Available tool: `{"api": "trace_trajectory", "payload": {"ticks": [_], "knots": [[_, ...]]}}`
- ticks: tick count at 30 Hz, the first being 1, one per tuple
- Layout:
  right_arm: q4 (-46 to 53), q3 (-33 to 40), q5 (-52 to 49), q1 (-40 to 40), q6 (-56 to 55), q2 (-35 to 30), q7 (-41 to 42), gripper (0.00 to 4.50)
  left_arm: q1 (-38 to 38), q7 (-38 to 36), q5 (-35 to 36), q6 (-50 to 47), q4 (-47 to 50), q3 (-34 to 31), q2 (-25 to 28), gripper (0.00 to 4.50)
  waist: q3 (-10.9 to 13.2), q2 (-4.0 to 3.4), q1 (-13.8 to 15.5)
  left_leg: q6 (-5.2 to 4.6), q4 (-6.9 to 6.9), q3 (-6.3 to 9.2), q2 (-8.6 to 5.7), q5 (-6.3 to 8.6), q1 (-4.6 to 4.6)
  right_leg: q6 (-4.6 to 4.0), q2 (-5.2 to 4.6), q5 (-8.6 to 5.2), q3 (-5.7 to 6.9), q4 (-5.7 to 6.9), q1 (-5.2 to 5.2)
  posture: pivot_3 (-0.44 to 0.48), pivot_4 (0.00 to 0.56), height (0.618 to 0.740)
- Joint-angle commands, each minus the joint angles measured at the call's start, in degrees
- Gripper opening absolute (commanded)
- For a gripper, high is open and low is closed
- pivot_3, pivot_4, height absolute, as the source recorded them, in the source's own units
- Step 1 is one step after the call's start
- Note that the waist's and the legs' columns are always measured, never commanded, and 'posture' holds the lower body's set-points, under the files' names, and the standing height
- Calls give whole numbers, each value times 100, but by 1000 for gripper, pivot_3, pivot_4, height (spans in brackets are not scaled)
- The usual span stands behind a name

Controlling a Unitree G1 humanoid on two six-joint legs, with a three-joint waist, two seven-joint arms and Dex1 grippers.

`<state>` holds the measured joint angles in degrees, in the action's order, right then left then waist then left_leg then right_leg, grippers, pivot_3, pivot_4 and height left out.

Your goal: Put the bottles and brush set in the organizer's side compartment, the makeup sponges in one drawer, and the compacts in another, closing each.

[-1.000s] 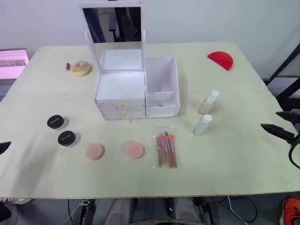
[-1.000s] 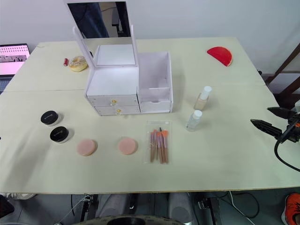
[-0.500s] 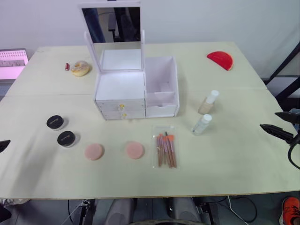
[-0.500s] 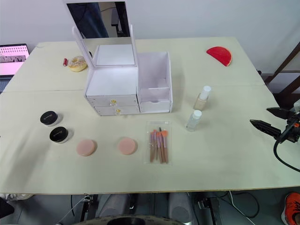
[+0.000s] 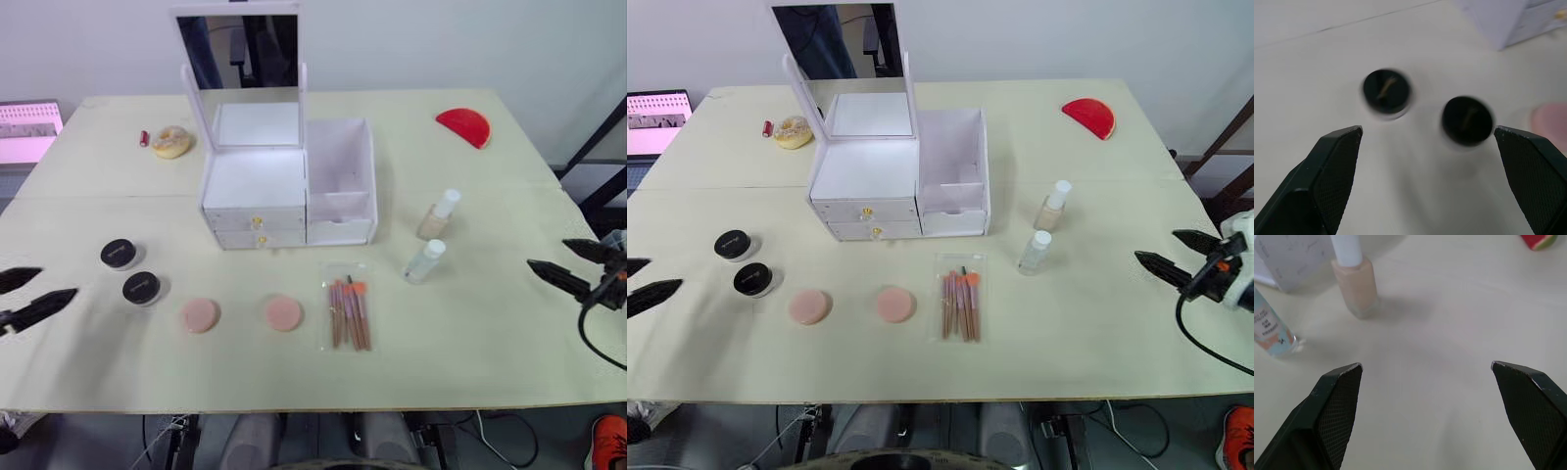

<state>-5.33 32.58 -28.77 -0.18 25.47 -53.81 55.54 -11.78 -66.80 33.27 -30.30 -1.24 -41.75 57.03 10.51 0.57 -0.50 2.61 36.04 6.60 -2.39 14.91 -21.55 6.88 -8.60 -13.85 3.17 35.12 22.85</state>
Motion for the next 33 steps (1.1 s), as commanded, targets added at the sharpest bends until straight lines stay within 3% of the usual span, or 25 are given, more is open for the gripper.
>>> {"api": "trace_trajectory", "payload": {"ticks": [1,5,11,18,33], "knots": [[567,-272,-78,-531,229,24,-388,4469,127,223,735,-662,1806,589,-64,4500,1,-1,-15,0,6,0,5,0,1,2,-1,2,-1,-1,-3,0,150,739],[740,-877,27,-1368,765,118,-915,4469,543,768,1399,-1303,3086,1150,-110,4500,3,3,-41,0,7,-10,2,0,8,-4,5,12,-12,-1,-5,0,150,739],[682,-1460,47,-2280,1412,320,-1386,4469,1215,1507,2135,-1847,3868,1522,-134,4500,6,4,-12,-2,-3,2,10,-1,3,-17,42,37,-12,0,3,0,150,739],[744,-1964,89,-2692,1676,566,-1408,4469,1705,1928,2685,-2142,4039,1627,-11,4500,11,9,-12,-3,4,4,17,-1,2,-35,57,33,-17,-3,1,0,150,739],[18,-2229,438,-3066,1316,987,-1439,4469,1664,2142,2904,-2070,4143,1575,-40,4500,14,7,-15,-3,5,2,33,-1,4,-54,84,40,-34,-4,6,0,150,739]]}}
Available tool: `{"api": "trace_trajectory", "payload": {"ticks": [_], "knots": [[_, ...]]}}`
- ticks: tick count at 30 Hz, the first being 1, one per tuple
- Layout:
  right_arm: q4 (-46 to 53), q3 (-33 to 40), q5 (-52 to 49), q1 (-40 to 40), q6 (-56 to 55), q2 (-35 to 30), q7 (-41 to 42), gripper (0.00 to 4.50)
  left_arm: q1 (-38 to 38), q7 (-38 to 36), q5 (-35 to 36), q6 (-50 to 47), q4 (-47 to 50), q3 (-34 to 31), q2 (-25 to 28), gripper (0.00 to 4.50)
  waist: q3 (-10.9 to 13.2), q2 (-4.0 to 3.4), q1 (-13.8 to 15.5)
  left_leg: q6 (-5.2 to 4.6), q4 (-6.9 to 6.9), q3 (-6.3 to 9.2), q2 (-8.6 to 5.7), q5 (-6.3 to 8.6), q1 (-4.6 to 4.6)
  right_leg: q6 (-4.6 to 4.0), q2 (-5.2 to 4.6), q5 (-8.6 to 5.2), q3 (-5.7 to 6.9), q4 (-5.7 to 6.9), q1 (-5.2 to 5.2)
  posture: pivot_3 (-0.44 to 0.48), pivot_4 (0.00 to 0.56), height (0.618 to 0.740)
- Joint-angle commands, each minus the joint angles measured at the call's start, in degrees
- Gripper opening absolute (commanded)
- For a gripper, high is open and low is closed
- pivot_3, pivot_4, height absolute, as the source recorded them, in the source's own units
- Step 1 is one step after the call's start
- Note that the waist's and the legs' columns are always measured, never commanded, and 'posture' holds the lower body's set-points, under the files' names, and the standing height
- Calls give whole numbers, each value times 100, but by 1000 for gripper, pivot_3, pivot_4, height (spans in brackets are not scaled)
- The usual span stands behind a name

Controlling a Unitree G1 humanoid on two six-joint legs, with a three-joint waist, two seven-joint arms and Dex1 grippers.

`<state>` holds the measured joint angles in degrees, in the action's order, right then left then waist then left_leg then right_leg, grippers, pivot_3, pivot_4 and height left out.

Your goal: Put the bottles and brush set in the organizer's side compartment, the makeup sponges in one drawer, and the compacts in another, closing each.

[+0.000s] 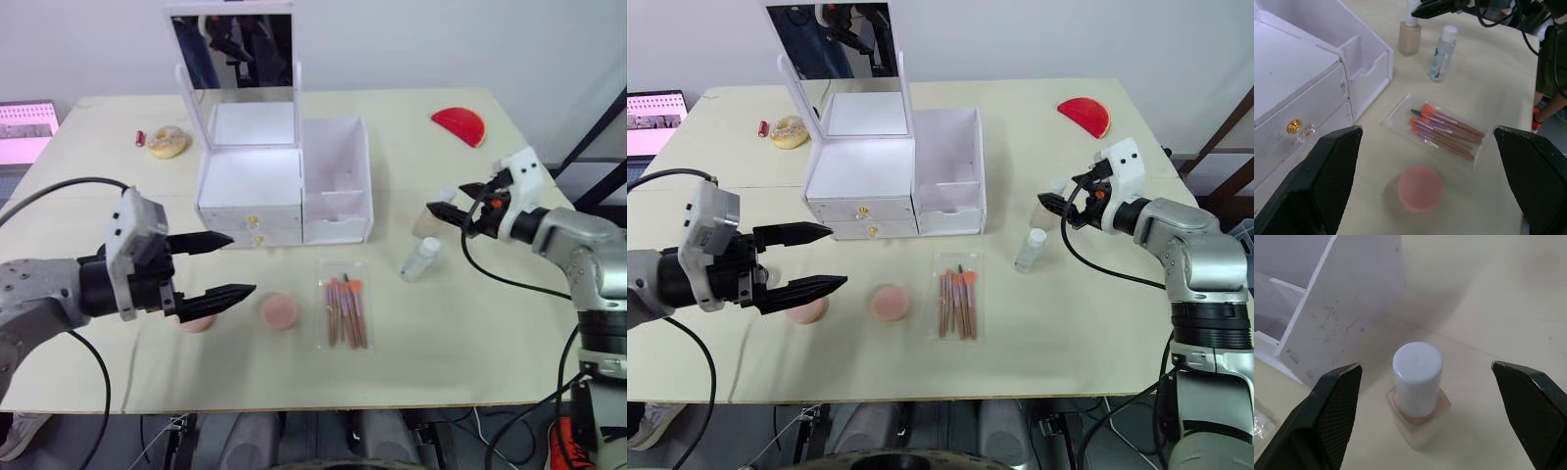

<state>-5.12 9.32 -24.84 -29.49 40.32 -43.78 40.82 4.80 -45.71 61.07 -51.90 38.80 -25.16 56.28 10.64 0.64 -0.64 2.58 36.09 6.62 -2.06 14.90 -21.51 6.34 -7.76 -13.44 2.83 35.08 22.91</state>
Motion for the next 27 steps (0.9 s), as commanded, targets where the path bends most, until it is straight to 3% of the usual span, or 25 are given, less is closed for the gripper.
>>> {"api": "trace_trajectory", "payload": {"ticks": [1,8,11,16,17,27], "knots": [[-35,96,50,-147,-181,-4,39,4469,-8,39,132,93,146,-89,32,4500,0,0,-2,0,-1,-1,0,0,0,0,0,0,-2,0,1,0,150,739],[-235,75,137,-211,-347,41,103,4469,-110,55,167,116,181,-143,40,4500,0,0,-14,0,-1,-2,0,0,2,-1,2,0,-4,0,1,0,150,739],[-265,77,149,-226,-370,57,129,3558,-156,71,197,116,194,-176,44,4500,0,0,-11,0,-1,-3,0,0,2,-1,2,0,-6,0,2,0,150,739],[-301,25,171,-242,-393,124,167,1065,-230,55,181,135,177,-213,62,4500,0,0,-6,0,-1,-3,0,0,1,-2,2,0,-7,0,3,0,150,739],[-310,18,177,-249,-397,142,165,789,-233,60,182,135,177,-213,62,4500,0,0,-7,0,-1,-4,0,0,1,-2,2,0,-7,0,3,0,150,739],[-179,108,96,-344,-303,169,240,790,-399,18,177,191,203,-277,46,4500,1,0,-11,0,-1,-4,1,0,2,-3,4,1,-8,0,3,0,150,739]]}}
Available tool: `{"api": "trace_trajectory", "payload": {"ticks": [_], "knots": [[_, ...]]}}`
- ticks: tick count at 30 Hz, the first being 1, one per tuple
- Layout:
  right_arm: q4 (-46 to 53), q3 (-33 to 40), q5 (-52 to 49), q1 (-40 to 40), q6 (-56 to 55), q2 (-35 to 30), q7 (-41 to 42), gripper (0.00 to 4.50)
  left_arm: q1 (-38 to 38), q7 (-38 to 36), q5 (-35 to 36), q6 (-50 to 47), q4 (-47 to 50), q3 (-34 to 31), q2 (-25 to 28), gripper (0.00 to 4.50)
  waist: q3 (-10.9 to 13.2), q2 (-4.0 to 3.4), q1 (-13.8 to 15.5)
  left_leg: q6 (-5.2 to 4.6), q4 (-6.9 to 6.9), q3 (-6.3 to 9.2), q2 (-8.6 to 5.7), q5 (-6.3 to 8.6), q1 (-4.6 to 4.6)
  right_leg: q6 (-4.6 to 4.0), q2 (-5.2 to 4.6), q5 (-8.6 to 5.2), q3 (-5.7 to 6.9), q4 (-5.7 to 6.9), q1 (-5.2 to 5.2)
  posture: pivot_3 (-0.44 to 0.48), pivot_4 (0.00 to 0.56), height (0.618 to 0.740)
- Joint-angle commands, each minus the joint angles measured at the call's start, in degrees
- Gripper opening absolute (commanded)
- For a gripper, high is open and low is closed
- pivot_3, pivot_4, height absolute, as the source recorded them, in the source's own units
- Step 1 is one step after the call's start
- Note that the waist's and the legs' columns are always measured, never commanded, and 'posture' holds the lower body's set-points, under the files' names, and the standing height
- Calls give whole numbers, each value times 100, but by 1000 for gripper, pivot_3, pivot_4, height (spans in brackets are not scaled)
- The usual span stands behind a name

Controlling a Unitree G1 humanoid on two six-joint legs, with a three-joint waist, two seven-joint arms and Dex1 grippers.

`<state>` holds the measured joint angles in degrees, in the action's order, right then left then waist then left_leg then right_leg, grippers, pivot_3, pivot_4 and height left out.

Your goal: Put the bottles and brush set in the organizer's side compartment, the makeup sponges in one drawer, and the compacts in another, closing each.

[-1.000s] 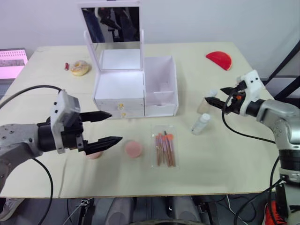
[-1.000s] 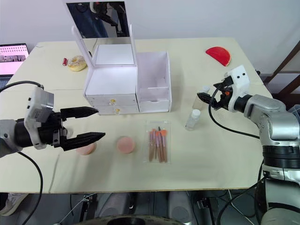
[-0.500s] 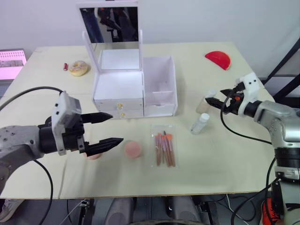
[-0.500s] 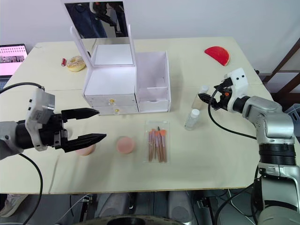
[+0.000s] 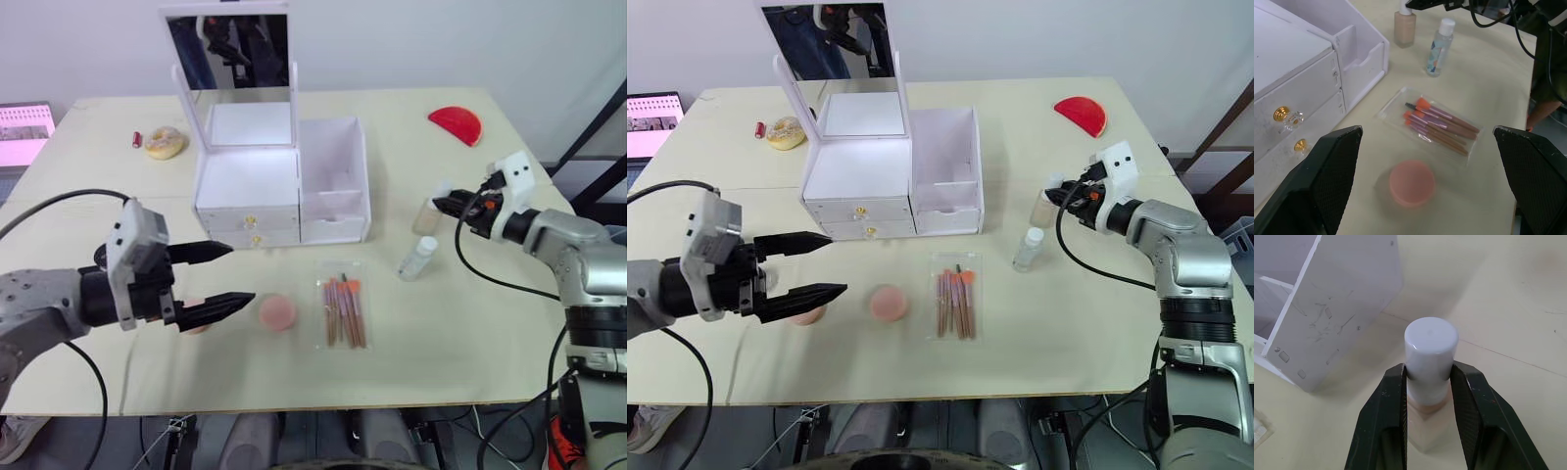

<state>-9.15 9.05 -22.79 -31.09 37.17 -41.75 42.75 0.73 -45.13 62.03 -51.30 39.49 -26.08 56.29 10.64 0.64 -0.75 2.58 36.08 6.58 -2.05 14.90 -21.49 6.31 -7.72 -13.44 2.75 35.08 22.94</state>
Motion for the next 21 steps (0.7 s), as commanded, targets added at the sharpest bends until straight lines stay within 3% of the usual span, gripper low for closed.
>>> {"api": "trace_trajectory", "payload": {"ticks": [1,12,21], "knots": [[248,177,-152,-234,50,-30,40,790,-2,-45,82,144,130,-183,48,4500,1,0,1,0,0,0,0,0,0,-1,0,0,0,0,0,0,150,739],[1345,444,-1078,-670,418,-50,449,790,-5,-141,-2,220,36,-146,81,4500,3,-2,5,0,-9,-4,1,0,-8,-1,2,1,-7,-1,15,0,150,739],[2175,-297,-1311,-1646,1302,247,-18,790,95,-126,-46,290,-6,17,43,4500,4,1,-2,0,-7,-5,3,0,-7,-4,5,2,-8,1,19,0,150,739]]}}
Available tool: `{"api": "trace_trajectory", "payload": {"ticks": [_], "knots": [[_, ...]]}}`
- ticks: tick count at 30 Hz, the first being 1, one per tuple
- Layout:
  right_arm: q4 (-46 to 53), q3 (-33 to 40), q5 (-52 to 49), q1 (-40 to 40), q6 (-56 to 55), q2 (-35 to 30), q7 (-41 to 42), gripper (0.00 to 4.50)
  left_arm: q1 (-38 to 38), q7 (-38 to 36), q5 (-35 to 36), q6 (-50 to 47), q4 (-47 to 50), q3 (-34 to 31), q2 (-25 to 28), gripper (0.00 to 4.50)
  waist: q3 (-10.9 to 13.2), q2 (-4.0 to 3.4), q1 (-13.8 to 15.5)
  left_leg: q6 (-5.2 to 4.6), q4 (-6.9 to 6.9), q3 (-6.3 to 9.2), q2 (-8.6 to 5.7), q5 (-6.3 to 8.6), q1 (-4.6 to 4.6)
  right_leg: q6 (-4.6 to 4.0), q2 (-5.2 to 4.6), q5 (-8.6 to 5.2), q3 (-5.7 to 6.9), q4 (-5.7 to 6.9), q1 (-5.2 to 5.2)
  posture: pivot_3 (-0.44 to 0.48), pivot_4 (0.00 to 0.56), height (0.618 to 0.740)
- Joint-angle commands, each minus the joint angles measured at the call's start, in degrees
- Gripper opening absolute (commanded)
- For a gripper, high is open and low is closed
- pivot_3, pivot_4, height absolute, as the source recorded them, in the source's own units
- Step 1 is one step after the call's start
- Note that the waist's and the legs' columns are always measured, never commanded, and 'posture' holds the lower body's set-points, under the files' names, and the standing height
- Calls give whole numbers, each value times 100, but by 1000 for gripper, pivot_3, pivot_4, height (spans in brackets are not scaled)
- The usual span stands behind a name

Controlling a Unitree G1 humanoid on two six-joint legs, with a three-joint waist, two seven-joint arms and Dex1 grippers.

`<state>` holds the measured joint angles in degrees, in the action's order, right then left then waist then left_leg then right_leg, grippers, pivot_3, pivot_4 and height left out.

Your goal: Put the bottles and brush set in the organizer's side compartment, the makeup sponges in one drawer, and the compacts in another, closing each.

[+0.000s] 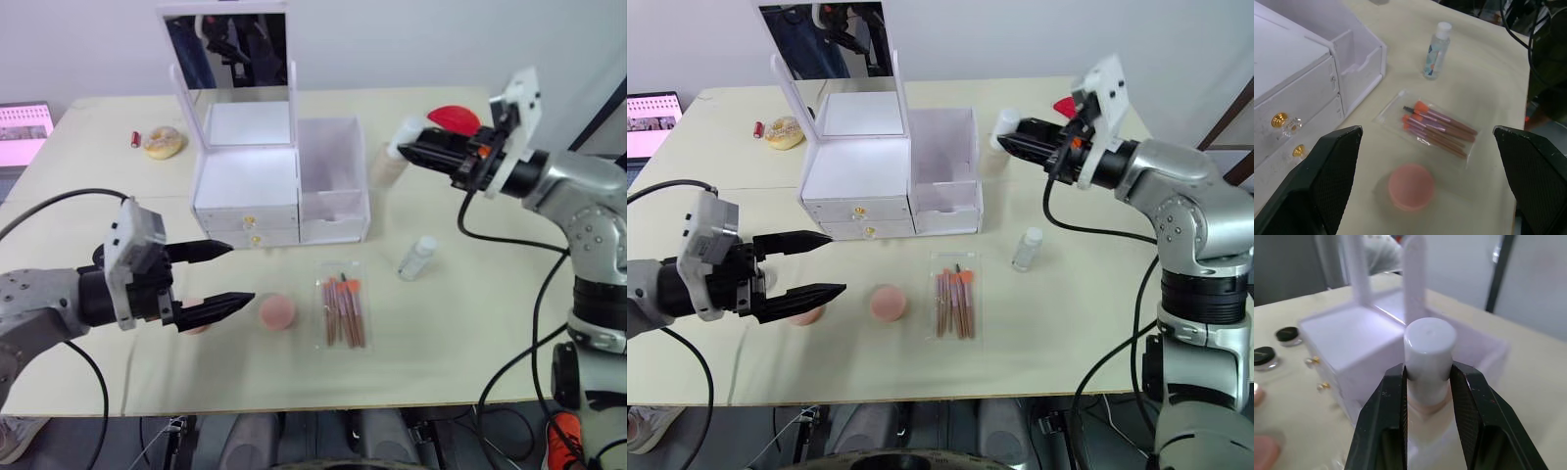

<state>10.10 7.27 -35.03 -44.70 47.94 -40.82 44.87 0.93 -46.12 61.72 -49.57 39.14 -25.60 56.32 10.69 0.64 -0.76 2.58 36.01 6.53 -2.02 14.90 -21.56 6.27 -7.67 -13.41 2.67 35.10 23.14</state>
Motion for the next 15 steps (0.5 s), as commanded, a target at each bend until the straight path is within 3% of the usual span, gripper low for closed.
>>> {"api": "trace_trajectory", "payload": {"ticks": [1,7,15], "knots": [[293,-225,-63,-360,291,227,-292,790,78,-21,-9,126,29,-19,33,4500,0,1,2,0,0,0,0,0,0,-1,0,0,0,0,0,0,150,739],[437,-690,33,-567,548,604,-556,790,113,45,-64,197,-17,49,-35,4500,0,1,9,0,0,0,-1,0,-17,-1,0,2,-1,-2,15,0,150,739],[356,-1215,582,-462,364,597,-663,790,178,84,-5,208,22,64,-18,4500,0,2,0,0,1,0,-2,0,-25,1,1,4,-1,-1,24,0,150,739]]}}
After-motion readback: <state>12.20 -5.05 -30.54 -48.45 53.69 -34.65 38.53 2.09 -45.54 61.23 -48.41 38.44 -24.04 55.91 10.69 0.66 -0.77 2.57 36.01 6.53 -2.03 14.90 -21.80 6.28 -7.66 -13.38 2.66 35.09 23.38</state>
